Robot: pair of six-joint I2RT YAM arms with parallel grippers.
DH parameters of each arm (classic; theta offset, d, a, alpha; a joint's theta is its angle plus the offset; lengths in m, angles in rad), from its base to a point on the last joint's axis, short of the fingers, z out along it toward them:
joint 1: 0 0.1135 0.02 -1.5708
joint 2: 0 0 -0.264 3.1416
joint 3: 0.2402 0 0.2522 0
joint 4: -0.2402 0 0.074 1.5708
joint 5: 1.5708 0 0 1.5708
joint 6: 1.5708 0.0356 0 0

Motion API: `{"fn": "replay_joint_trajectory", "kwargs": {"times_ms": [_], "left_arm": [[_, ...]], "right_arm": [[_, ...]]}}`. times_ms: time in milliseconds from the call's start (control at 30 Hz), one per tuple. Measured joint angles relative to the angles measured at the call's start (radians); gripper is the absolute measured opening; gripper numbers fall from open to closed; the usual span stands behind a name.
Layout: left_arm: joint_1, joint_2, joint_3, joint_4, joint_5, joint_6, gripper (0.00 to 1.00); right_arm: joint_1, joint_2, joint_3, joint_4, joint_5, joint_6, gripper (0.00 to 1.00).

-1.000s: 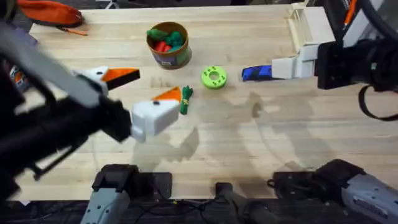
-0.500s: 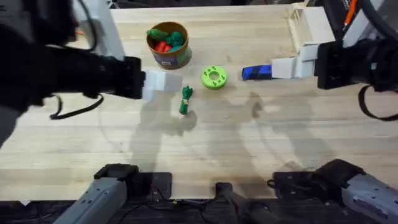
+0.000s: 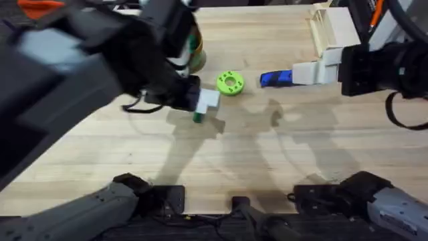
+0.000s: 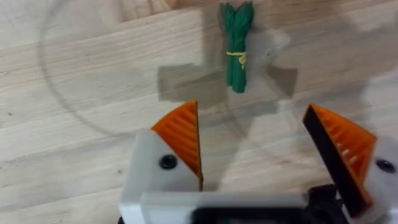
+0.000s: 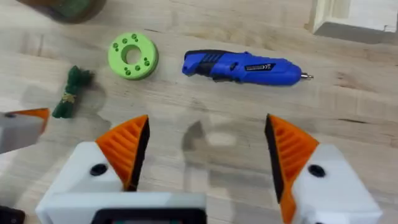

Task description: Pick up the gripper from the table and insert it into the empty holder that is missing its gripper. Then pick up a screw, insert it into the mounting hole, and use the screwdriver to tighten it. Finally, clean up the table by picking up the vegetable and placing it into the bucket.

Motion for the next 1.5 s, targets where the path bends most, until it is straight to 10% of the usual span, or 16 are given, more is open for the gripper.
{"fn": "replay_joint_trajectory", "kwargs": {"times_ms": [767, 933, 1133, 1500], "left_arm": [[-0.031, 0.459, 0.018, 0.216, -0.018, -0.055, 0.981], [-0.034, 0.461, 0.020, 0.220, -0.009, -0.056, 0.754], [-0.034, 0.463, 0.028, 0.224, -0.016, -0.062, 0.037], [-0.027, 0.467, 0.037, 0.193, -0.024, -0.062, 0.020]], "right_arm": [[0.000, 0.000, 0.000, 0.000, 0.002, 0.000, 0.991], [0.000, 0.000, 0.000, 0.000, 0.002, 0.000, 0.991], [0.000, 0.000, 0.000, 0.000, 0.002, 0.000, 0.991], [0.000, 0.000, 0.000, 0.000, 0.003, 0.000, 0.991]]}}
